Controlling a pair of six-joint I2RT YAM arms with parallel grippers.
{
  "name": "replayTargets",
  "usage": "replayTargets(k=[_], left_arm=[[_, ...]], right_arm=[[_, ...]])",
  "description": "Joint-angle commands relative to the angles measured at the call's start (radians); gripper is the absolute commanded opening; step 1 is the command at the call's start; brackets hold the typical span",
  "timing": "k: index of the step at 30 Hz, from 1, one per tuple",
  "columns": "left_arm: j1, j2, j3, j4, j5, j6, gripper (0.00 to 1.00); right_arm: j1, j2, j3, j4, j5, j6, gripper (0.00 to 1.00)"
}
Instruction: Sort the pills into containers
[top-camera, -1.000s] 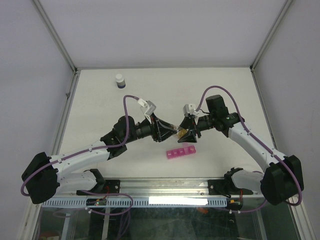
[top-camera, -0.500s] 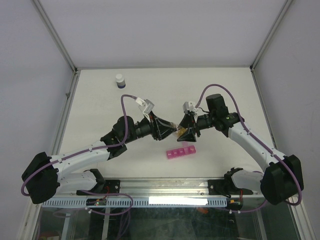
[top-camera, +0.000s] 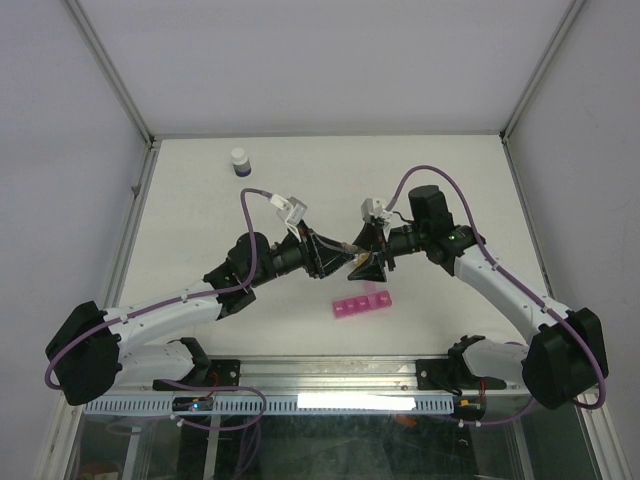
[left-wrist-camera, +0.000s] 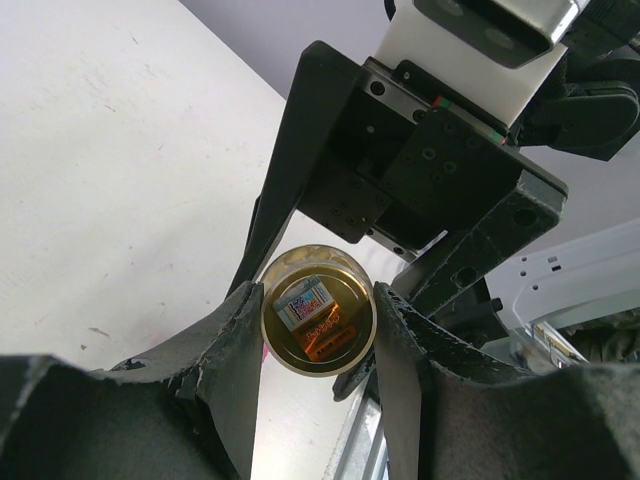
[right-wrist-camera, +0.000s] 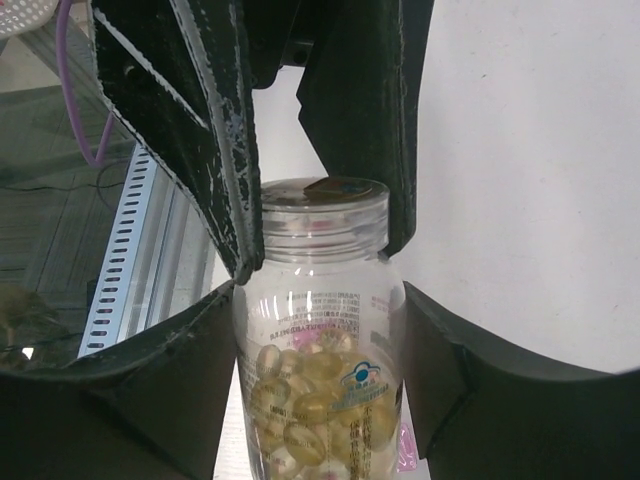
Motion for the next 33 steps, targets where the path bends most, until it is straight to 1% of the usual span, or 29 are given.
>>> replayTargets(k=[1, 3, 5, 9, 11, 12, 14, 15, 18, 20, 21, 22, 23, 24, 25, 26, 31, 33], left_arm=[[-0.006, -0.01, 0.003, 0.094, -0.009, -0.02, 0.0], [-0.006, -0.012, 0.003, 0.094, -0.01, -0.02, 0.0], [-0.006, -0.014, 0.001, 0.095, -0.009, -0.02, 0.0], [-0.006, -0.019, -0.002, 0.097, -0.011, -0.02, 0.0], [-0.006, -0.02, -0.003, 0.098, -0.011, -0.021, 0.0], [-0.006, -0.02, -0.003, 0.098, -0.012, -0.02, 0.0], [-0.007, -0.023, -0.002, 0.098, -0.013, -0.018, 0.0], [-0.006, -0.024, -0.003, 0.098, -0.012, -0.018, 0.0], [-0.006, -0.038, -0.008, 0.104, -0.006, -0.013, 0.07], [-0.007, -0.046, -0.014, 0.107, -0.005, -0.012, 0.07], [-0.006, -0.048, -0.017, 0.107, -0.004, -0.012, 0.03], [-0.006, -0.05, -0.018, 0.106, -0.006, -0.012, 0.0], [-0.006, -0.05, -0.017, 0.105, -0.007, -0.012, 0.0], [-0.006, -0.051, -0.02, 0.103, -0.01, -0.012, 0.0], [-0.007, -0.051, -0.02, 0.103, -0.013, -0.012, 0.0], [-0.007, -0.051, -0.022, 0.102, -0.016, -0.014, 0.0], [-0.007, -0.059, -0.03, 0.107, -0.037, -0.017, 0.0], [-0.007, -0.061, -0.033, 0.115, -0.038, -0.021, 0.0]], right_arm=[[0.021, 0.008, 0.008, 0.061, 0.013, 0.025, 0.63], [0.026, 0.012, 0.009, 0.061, 0.019, 0.023, 0.62], [0.027, 0.012, 0.012, 0.061, 0.02, 0.024, 0.58], [0.028, 0.009, 0.015, 0.059, 0.02, 0.023, 0.47], [0.028, 0.011, 0.02, 0.053, 0.013, 0.019, 0.35], [0.027, 0.013, 0.023, 0.046, 0.011, 0.016, 0.27], [0.026, 0.016, 0.032, 0.03, 0.004, 0.004, 0.07], [0.026, 0.017, 0.036, 0.024, 0.001, 0.001, 0.0], [0.024, 0.022, 0.047, -0.007, -0.009, -0.02, 0.0], [0.023, 0.022, 0.048, -0.008, -0.01, -0.023, 0.0], [0.022, 0.023, 0.046, -0.009, -0.011, -0.023, 0.06], [0.023, 0.022, 0.045, -0.008, -0.011, -0.023, 0.2], [0.021, 0.02, 0.044, -0.009, -0.009, -0.023, 0.32], [0.02, 0.018, 0.042, -0.008, -0.007, -0.022, 0.4], [0.019, 0.014, 0.041, -0.006, -0.008, -0.021, 0.45], [0.016, 0.011, 0.04, 0.0, -0.009, -0.014, 0.48], [-0.002, -0.006, 0.031, 0.036, -0.026, 0.03, 0.52], [-0.005, -0.011, 0.024, 0.05, -0.029, 0.044, 0.55]])
